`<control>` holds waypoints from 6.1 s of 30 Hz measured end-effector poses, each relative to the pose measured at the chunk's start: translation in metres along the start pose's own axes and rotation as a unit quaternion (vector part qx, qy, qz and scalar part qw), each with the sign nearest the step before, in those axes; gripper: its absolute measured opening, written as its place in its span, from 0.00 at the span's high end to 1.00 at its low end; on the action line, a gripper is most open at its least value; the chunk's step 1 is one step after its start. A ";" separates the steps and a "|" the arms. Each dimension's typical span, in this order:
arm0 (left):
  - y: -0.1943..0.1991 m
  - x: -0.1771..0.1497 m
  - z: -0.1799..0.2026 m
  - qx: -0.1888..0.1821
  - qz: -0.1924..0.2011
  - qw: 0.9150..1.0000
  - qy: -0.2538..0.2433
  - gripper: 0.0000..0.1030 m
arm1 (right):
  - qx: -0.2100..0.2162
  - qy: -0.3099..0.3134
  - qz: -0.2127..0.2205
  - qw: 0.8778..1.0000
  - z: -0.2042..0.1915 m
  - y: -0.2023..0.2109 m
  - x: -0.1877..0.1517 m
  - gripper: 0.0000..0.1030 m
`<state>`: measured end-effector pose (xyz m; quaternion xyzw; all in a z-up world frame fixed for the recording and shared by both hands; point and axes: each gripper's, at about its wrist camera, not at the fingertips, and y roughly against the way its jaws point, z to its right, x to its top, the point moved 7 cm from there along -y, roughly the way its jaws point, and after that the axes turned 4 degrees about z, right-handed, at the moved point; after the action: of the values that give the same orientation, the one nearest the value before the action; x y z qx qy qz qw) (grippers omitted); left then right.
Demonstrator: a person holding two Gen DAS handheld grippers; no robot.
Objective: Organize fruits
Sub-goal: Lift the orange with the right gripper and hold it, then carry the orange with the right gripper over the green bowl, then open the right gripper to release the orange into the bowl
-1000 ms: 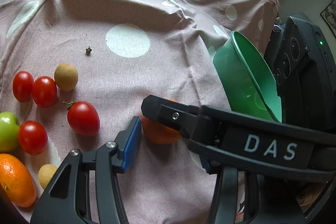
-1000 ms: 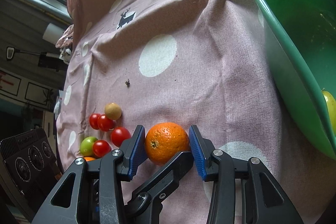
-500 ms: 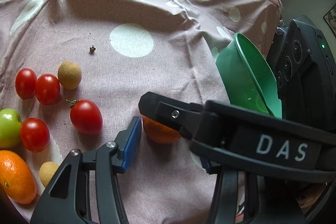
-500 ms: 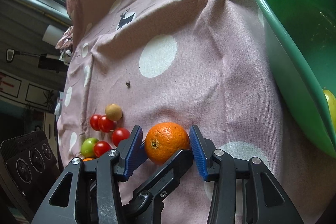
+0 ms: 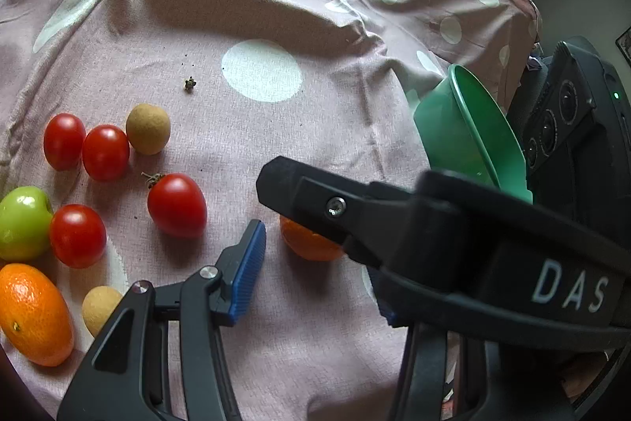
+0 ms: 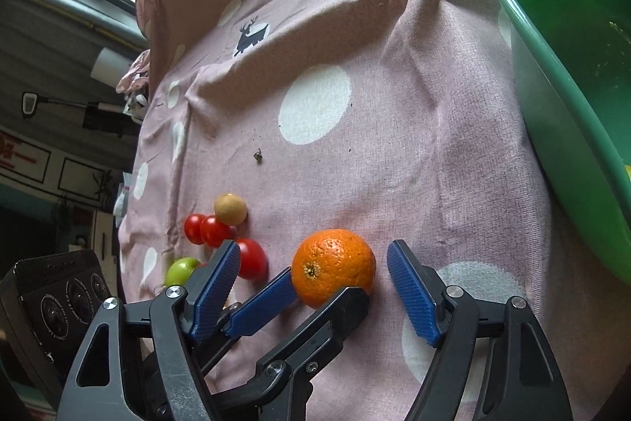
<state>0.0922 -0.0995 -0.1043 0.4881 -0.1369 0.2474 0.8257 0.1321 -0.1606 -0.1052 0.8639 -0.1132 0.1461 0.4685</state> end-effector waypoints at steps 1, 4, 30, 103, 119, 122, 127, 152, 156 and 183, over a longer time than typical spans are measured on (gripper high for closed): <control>-0.001 0.000 0.001 0.002 0.001 1.000 -0.003 0.52 | -0.006 0.002 0.001 1.000 0.001 0.001 0.000 0.28; -0.001 -0.001 0.002 0.007 0.004 1.000 -0.012 0.53 | -0.027 0.008 0.006 1.000 0.005 0.002 0.000 0.41; 0.029 0.005 0.023 0.005 0.055 0.997 -0.051 0.60 | -0.014 0.047 0.058 0.997 -0.018 0.035 0.000 0.56; -0.033 0.024 0.211 -0.095 0.059 0.965 -0.237 0.60 | -0.024 -0.100 0.245 0.964 0.115 0.170 0.048 0.56; -0.048 0.019 0.211 -0.113 0.033 0.966 -0.232 0.60 | -0.052 -0.117 0.232 0.964 0.129 0.163 0.049 0.56; -0.051 0.018 0.210 -0.114 0.028 0.966 -0.231 0.60 | -0.056 -0.121 0.228 0.964 0.131 0.161 0.048 0.56; -0.056 0.015 0.209 -0.116 0.019 0.966 -0.231 0.60 | -0.062 -0.131 0.220 0.965 0.136 0.158 0.048 0.56; -0.067 0.012 0.209 -0.132 0.000 0.967 -0.219 0.60 | -0.082 -0.143 0.212 0.963 0.142 0.156 0.046 0.56; -0.067 0.012 0.209 -0.133 -0.001 0.966 -0.220 0.60 | -0.083 -0.144 0.211 0.963 0.142 0.157 0.046 0.56; -0.052 0.021 0.201 -0.122 0.025 0.973 -0.195 0.60 | -0.077 -0.158 0.226 0.958 0.146 0.165 0.046 0.52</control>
<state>0.1412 -0.2900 -0.0354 0.4187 -0.3371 0.1492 0.8299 0.1415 -0.3741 -0.0365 0.7893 -0.3890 0.1002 0.4644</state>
